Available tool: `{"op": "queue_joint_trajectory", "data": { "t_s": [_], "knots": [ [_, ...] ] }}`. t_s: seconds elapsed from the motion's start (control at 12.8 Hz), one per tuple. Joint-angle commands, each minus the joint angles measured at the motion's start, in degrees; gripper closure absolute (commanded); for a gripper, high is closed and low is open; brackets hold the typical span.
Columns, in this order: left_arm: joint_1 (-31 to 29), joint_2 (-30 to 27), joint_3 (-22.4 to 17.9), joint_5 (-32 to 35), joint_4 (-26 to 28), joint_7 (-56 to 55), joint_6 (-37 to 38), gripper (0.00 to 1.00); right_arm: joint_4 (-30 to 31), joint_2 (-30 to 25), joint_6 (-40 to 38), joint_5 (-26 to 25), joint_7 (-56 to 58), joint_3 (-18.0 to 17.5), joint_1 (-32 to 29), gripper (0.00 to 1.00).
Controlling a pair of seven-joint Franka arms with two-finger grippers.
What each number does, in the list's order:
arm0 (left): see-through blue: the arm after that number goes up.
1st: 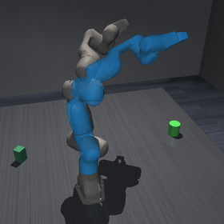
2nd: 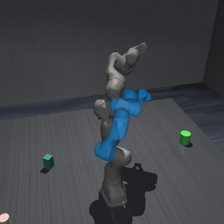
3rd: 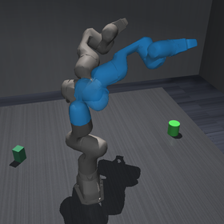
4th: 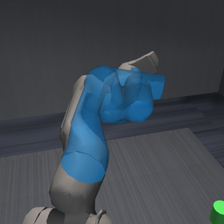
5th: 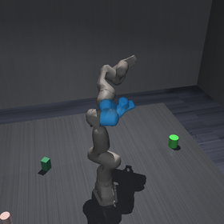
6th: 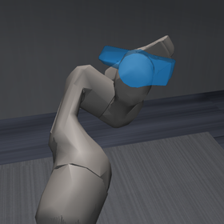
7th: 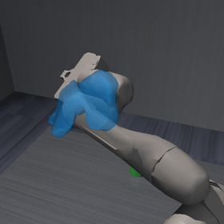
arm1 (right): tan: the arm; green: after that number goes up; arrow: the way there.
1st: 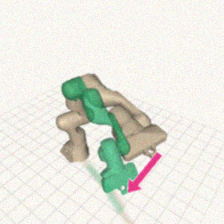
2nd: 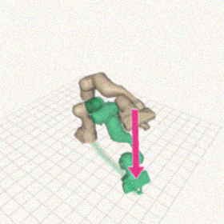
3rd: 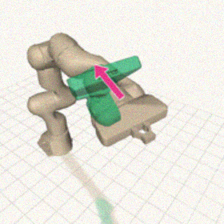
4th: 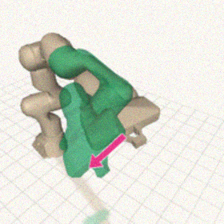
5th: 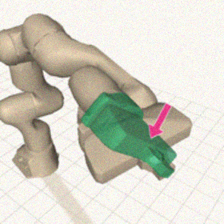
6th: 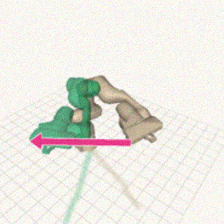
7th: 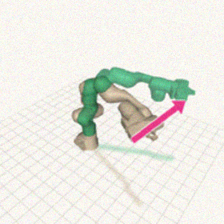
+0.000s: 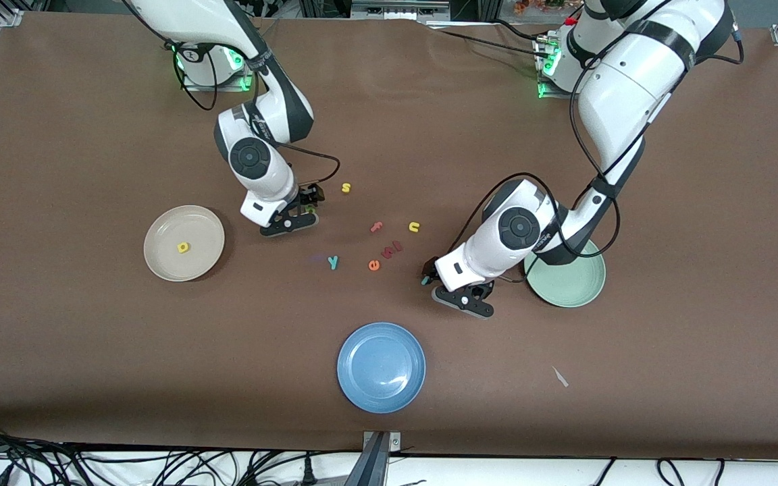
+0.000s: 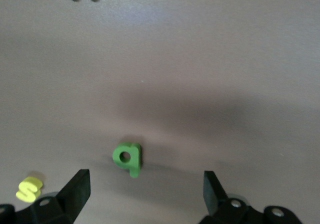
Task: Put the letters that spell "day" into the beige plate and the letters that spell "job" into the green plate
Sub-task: 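Grasp the teal letter with the left gripper while the right gripper grasps green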
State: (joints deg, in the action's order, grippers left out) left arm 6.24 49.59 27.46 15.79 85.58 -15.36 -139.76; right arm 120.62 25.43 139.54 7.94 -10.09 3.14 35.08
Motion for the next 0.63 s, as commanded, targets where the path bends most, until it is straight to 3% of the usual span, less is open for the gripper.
{"op": "queue_joint_trajectory", "data": {
  "t_s": [0.0,0.23,0.39,0.55],
  "knots": [
    [2.45,0.60,-0.74,6.42,-1.90,1.82,0.01,0.00,-1.35,2.51,2.48,-0.73,-0.10,0.11,2.00,0.01],
    [5.27,1.73,-1.18,7.06,-1.46,1.56,0.01,0.00,-1.36,3.40,3.89,-0.82,-0.19,0.11,2.36,0.09],
    [5.71,3.23,-1.27,7.15,-1.64,1.82,-0.07,0.01,-1.36,3.31,3.89,-0.91,-0.02,0.11,2.45,0.20],
    [6.33,3.41,-2.31,7.15,-1.73,1.91,-0.07,0.17,-1.18,3.40,3.72,-1.00,0.59,0.11,2.36,0.32]
  ]
}}
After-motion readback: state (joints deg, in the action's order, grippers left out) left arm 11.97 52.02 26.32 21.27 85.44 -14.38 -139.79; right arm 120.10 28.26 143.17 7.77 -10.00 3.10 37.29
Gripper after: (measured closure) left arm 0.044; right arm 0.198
